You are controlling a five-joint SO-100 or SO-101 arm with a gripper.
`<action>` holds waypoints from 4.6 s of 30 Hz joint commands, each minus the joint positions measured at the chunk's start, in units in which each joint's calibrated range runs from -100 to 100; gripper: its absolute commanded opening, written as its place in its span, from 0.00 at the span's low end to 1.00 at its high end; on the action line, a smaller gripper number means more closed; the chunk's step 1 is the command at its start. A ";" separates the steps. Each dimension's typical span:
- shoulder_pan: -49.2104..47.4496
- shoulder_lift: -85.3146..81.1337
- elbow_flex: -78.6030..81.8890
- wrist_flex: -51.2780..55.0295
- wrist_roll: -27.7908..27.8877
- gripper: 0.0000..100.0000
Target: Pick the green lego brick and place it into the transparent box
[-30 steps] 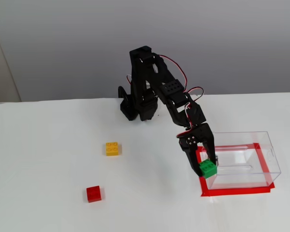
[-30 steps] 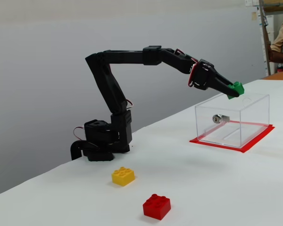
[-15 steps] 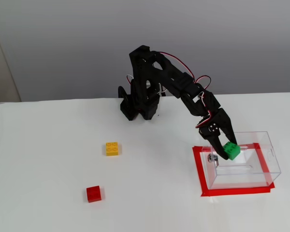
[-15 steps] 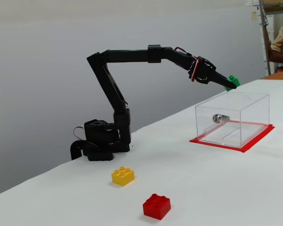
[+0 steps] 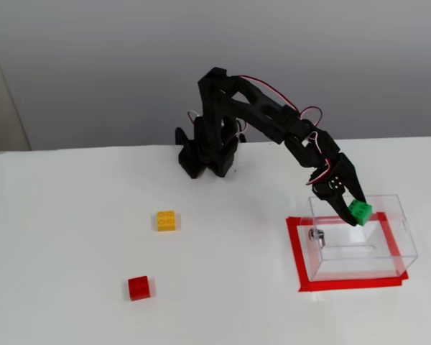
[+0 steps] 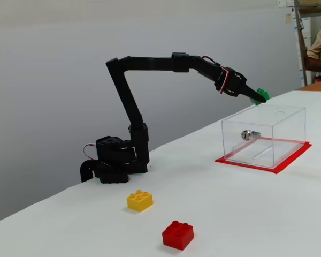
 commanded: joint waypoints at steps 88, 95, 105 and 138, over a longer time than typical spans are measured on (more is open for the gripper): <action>52.73 -55.37 33.76 15.04 0.14 0.02; 58.06 -65.04 39.82 15.04 0.14 0.02; 60.79 -78.36 48.22 14.69 0.20 0.02; 60.35 -87.10 75.26 26.79 0.20 0.02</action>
